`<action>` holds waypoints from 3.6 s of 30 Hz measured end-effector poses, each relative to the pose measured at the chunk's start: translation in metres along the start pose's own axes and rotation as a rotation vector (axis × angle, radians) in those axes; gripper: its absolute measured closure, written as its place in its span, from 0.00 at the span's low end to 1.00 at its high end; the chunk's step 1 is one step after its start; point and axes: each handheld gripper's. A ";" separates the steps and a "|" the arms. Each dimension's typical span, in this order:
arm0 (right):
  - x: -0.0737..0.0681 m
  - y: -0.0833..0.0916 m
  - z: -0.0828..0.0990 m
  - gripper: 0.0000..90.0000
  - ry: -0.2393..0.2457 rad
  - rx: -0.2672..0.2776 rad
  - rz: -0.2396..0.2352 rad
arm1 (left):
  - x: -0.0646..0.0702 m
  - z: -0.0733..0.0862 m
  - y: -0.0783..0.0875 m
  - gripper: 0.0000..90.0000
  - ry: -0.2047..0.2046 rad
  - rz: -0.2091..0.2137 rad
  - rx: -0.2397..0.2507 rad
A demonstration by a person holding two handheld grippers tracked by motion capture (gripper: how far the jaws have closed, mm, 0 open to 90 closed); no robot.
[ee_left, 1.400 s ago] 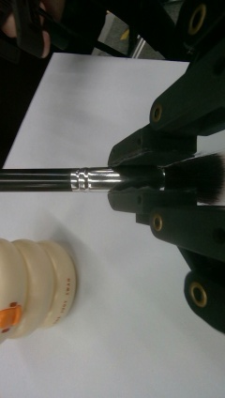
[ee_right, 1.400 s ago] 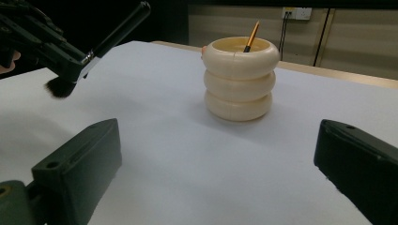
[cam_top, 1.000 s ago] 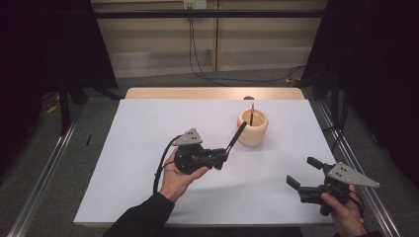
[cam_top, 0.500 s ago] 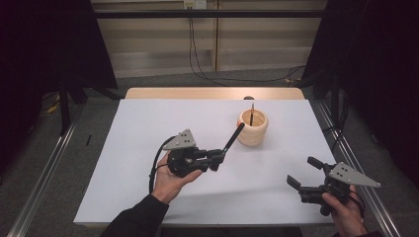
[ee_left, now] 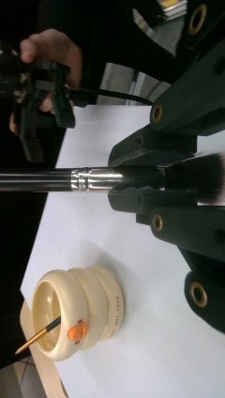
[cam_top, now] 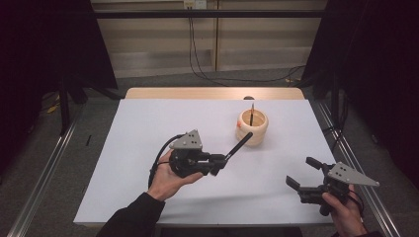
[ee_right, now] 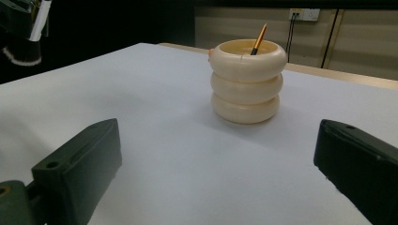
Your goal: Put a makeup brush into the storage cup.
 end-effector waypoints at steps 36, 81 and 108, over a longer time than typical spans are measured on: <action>-0.021 -0.021 -0.044 0.01 0.113 0.067 -0.214 | -0.009 -0.004 -0.018 0.86 0.039 -0.022 -0.350; -0.054 -0.096 -0.101 0.41 0.414 -0.313 -0.598 | -0.005 0.006 -0.035 0.86 0.027 0.034 -0.530; -0.096 -0.114 -0.074 0.66 0.733 -0.563 -0.765 | -0.004 0.014 -0.049 0.86 0.011 0.106 -0.610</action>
Point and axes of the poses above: each handheld gripper's, and its own axes: y roughly backward along the jaws, z roughly out of its underside, x roughly to its right, and after that the axes turned 13 degrees about z, right-handed
